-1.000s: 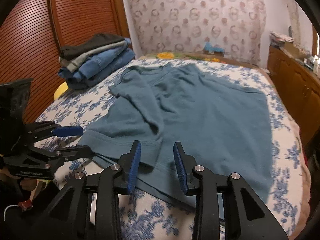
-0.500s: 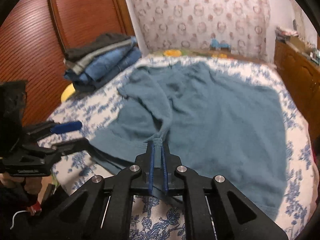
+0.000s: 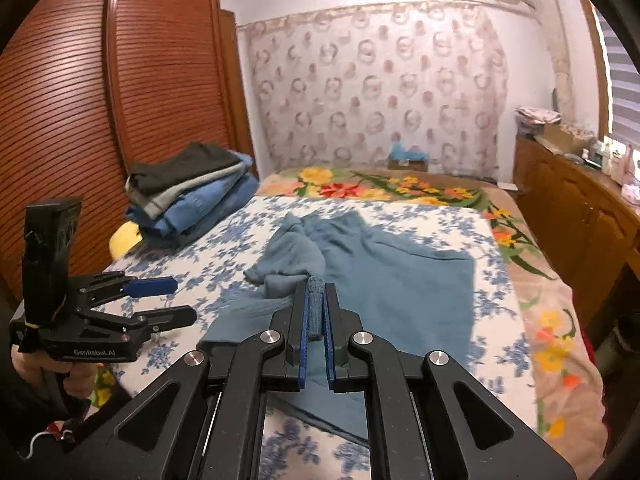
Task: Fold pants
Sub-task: 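Close the right gripper on the hem of one shorts leg, then lift the held leg with the right gripper and fold it over the other leg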
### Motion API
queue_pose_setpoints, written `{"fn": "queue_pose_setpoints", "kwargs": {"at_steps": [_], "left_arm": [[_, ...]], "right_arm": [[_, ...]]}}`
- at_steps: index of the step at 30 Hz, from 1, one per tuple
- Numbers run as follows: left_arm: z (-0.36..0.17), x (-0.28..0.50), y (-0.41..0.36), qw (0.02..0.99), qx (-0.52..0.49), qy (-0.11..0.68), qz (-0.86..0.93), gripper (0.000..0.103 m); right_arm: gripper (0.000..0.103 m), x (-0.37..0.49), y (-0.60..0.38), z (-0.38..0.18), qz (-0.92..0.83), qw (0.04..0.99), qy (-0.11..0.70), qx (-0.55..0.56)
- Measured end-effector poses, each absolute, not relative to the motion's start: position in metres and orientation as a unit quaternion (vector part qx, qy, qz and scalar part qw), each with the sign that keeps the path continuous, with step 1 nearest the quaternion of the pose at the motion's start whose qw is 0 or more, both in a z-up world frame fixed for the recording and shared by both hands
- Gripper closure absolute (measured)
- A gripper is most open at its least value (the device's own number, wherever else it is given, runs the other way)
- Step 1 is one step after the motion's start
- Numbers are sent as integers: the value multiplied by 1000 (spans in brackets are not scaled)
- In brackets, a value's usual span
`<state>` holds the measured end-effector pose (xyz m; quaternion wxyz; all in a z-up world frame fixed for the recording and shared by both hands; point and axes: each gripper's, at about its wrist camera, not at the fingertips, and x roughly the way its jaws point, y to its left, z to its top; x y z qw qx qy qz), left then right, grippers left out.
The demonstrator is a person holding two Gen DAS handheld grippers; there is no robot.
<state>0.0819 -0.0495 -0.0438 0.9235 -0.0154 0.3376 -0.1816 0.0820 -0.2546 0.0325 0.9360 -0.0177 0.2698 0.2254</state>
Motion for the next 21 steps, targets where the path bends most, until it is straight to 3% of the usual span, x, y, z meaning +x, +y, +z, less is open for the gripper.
{"fn": "queue_pose_setpoints", "kwargs": {"at_steps": [21], "left_arm": [[-51, 89, -88, 917, 19, 346, -198, 42]], "right_arm": [[99, 58, -310, 20, 164, 945, 282, -3]]}}
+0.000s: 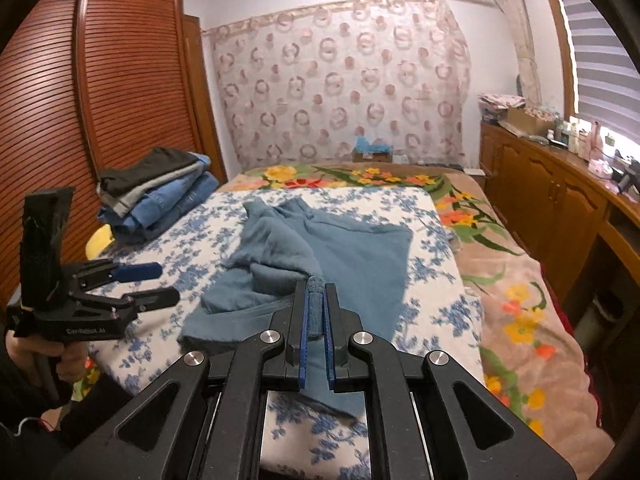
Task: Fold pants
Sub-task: 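Lift the held leg with the right gripper and fold it over the other leg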
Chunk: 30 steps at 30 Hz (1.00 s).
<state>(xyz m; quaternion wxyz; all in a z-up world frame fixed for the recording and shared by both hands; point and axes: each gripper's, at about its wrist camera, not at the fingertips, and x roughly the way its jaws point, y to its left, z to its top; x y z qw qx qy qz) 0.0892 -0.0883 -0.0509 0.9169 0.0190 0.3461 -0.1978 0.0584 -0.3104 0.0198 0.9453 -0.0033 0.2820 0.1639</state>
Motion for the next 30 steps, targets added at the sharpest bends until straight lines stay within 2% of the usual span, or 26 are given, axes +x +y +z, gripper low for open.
{"fn": "queue_pose_setpoints", "kwargs": {"at_steps": [5, 17, 30], "left_arm": [[-60, 91, -91, 913, 19, 358, -196, 42], [-85, 97, -95, 905, 35, 381, -186, 42], [-93, 97, -88, 903, 28, 388, -184, 42]], "right_arm": [[99, 54, -320, 13, 152, 945, 289, -1], [99, 65, -330, -41, 135, 921, 366, -5], [98, 64, -332, -38, 145, 911, 385, 14]]}}
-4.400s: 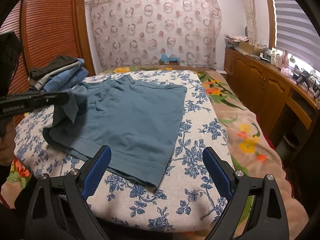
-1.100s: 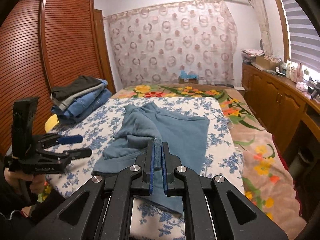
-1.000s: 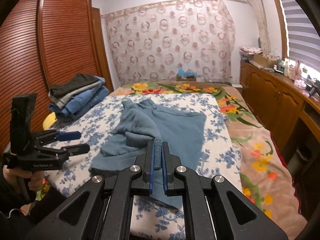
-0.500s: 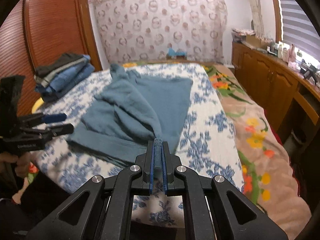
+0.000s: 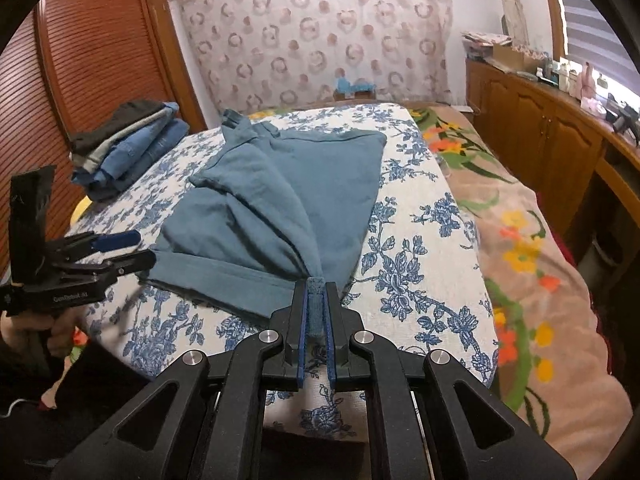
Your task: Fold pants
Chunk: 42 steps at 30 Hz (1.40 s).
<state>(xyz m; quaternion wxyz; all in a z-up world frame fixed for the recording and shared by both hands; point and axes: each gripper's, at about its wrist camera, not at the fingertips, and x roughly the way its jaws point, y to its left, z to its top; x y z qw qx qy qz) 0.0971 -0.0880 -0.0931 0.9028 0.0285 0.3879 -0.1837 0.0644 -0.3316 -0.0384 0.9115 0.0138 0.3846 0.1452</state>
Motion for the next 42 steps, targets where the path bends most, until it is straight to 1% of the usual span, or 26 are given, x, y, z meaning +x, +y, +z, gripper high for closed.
{"fn": "queue_pose_setpoints", "kwargs": {"at_steps": [3, 5, 7, 10, 14, 17, 18, 19, 32, 42], "left_arm": [[-88, 94, -85, 907, 28, 380, -181, 42], [-83, 93, -82, 910, 27, 374, -177, 42], [-76, 92, -77, 914, 23, 367, -173, 42], [-66, 91, -69, 920, 18, 355, -166, 42], [-53, 93, -58, 927, 18, 340, -156, 42], [-47, 96, -51, 931, 18, 332, -148, 42], [-44, 97, -48, 932, 17, 331, -146, 42], [-43, 98, -47, 933, 16, 330, -144, 42], [-43, 108, -27, 936, 13, 329, -123, 42], [-46, 108, -20, 937, 9, 330, -115, 42]], "right_arm": [[96, 66, -331, -41, 141, 910, 389, 12], [91, 65, -332, -41, 143, 912, 385, 11], [80, 64, -332, -37, 149, 914, 376, 12], [70, 63, -330, -29, 153, 919, 364, 9], [67, 74, -318, -14, 167, 922, 350, -10], [58, 87, -304, -5, 180, 923, 340, -19], [54, 94, -297, -3, 185, 922, 338, -23], [52, 97, -293, -2, 186, 922, 338, -26], [52, 166, -242, -1, 233, 896, 379, -22], [52, 197, -199, -18, 265, 872, 409, -49]]}}
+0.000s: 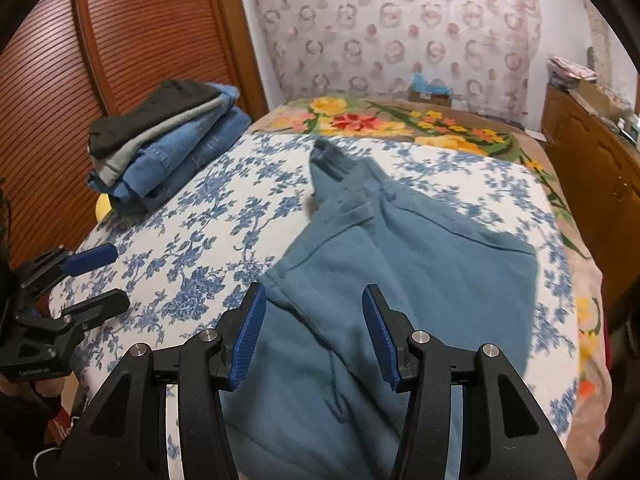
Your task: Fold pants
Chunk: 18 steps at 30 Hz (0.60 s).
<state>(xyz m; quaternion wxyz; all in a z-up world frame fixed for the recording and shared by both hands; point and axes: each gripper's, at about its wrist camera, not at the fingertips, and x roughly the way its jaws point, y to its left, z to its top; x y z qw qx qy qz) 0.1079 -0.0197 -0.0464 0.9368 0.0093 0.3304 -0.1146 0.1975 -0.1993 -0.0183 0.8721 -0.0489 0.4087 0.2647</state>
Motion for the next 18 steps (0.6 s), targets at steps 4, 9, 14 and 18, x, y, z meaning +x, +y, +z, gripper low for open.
{"fn": "queue_pose_setpoints", "kwargs": {"at_steps": [4, 9, 14, 18], "left_arm": [[-49, 106, -18, 936, 10, 332, -114, 42], [-52, 106, -15, 935, 7, 336, -113, 42], [-55, 105, -17, 933, 7, 339, -116, 42], [-58, 104, -22, 932, 9, 343, -121, 42]], "right_arm": [[54, 205, -185, -28, 276, 862, 420, -62], [56, 209, -167, -38, 293, 848, 433, -86], [56, 218, -160, -50, 288, 840, 449, -100], [85, 224, -170, -46, 288, 844, 447, -75]]}}
